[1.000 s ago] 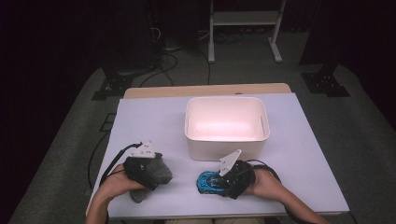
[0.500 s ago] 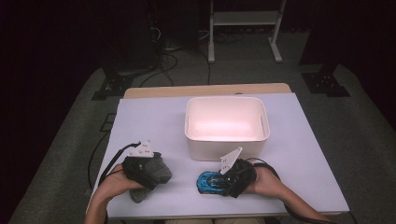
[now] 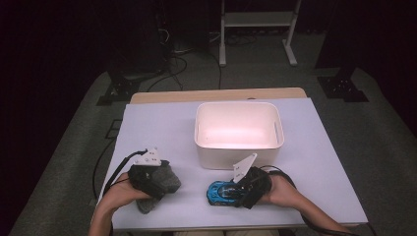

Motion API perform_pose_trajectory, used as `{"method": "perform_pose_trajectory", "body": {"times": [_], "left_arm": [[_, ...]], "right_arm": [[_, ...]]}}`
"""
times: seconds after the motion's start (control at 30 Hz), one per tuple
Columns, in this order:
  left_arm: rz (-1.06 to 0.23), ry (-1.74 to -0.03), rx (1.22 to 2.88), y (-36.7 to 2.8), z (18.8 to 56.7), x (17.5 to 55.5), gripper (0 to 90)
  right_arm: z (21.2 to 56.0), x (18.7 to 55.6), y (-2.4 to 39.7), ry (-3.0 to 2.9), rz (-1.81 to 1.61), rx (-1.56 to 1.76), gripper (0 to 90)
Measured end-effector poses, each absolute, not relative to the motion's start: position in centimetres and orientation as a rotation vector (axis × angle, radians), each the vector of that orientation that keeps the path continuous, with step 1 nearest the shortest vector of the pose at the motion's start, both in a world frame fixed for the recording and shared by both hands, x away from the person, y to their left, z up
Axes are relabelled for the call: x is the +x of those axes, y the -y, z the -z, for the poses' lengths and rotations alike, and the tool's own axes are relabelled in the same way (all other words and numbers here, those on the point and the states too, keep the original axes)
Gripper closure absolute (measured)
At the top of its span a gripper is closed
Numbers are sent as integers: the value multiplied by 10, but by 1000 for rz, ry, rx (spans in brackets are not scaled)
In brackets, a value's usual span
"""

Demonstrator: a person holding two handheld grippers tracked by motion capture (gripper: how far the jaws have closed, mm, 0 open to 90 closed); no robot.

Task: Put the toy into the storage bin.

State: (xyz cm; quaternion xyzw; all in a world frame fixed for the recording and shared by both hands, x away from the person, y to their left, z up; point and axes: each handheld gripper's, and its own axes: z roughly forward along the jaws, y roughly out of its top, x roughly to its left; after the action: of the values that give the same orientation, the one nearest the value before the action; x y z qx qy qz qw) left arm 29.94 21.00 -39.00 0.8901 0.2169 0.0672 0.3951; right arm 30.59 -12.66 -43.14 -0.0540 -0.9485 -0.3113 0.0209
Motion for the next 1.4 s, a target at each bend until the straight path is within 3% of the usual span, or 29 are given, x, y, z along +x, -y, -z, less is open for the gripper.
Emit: {"method": "perform_pose_trajectory", "body": {"times": [0.73, 1.4], "left_arm": [[-172, -553, 2247, -212, 389, 299, 63], [-172, -555, 2230, -214, 387, 301, 63]], "right_arm": [[353, 288, 137, 2922, 1045, -103, 251], [281, 301, 143, 2956, 1094, -85, 251]]}}
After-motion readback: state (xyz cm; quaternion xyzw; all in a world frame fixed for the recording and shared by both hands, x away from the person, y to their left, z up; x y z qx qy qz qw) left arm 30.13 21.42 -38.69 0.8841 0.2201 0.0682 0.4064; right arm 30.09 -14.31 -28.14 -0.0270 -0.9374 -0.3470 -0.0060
